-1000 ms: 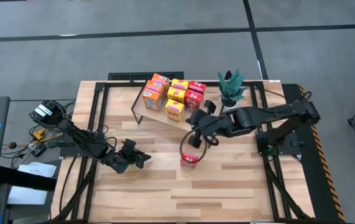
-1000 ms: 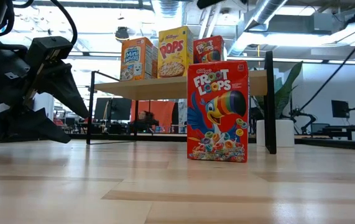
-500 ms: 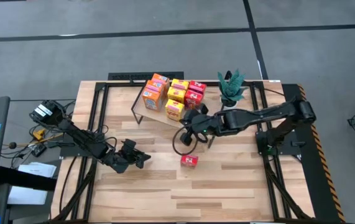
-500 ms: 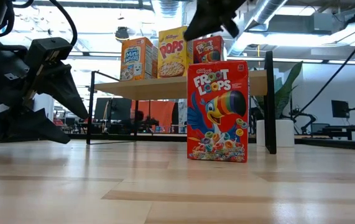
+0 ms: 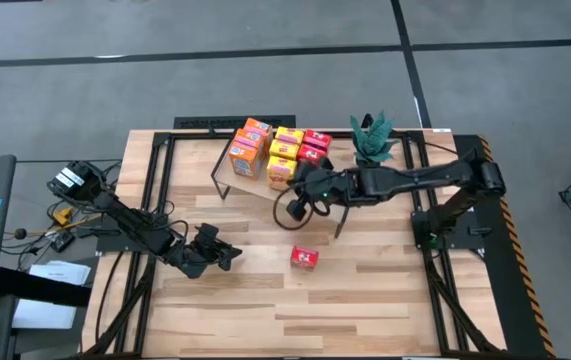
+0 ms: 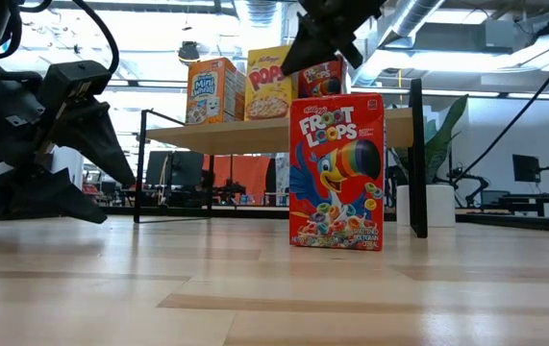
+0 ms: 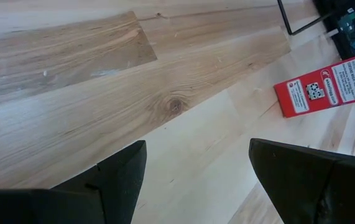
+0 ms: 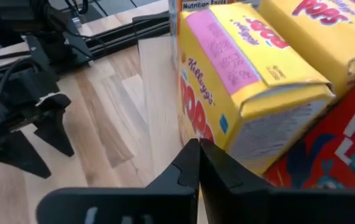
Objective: Stack cereal on shelf
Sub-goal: Put the yellow cereal box aligned with the other orange cereal box on the shelf
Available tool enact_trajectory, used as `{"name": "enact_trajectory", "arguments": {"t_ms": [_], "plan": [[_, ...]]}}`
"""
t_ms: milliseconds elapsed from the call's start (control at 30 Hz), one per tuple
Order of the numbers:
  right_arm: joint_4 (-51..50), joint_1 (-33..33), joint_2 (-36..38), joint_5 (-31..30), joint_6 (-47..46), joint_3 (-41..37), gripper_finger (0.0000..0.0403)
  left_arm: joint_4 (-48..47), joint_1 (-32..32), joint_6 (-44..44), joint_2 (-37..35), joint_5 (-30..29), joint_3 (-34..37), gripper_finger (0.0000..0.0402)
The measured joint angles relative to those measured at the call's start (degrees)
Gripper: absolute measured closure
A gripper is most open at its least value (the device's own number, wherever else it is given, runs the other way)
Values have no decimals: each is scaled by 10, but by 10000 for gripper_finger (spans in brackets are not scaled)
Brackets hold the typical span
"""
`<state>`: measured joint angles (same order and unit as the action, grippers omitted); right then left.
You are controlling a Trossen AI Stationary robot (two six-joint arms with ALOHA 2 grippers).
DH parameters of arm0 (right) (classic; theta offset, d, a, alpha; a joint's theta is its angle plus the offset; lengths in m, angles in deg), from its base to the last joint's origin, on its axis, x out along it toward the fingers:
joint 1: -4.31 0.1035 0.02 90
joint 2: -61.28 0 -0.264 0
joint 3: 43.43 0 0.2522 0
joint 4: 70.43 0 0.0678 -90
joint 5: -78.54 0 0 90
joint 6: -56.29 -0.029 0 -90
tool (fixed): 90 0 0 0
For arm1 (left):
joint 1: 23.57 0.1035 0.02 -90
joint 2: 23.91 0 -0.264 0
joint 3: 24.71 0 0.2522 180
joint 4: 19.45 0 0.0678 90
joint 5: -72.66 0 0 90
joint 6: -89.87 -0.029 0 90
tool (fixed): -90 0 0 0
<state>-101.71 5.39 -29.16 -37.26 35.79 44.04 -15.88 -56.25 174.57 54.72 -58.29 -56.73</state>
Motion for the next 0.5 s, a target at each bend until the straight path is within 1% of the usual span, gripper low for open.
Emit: {"name": "enact_trajectory", "arguments": {"t_ms": [167,300,400,500], "plan": [[4,-13,0,5,9,0,389,0,0,0,0,-1,0,127],[6,-15,0,23,10,0,384,0,0,0,0,-2,0,127],[6,0,1,27,6,0,372,0,0,0,0,-2,0,127],[7,22,6,2,9,1,374,0,0,1,0,0,0,127]]}}
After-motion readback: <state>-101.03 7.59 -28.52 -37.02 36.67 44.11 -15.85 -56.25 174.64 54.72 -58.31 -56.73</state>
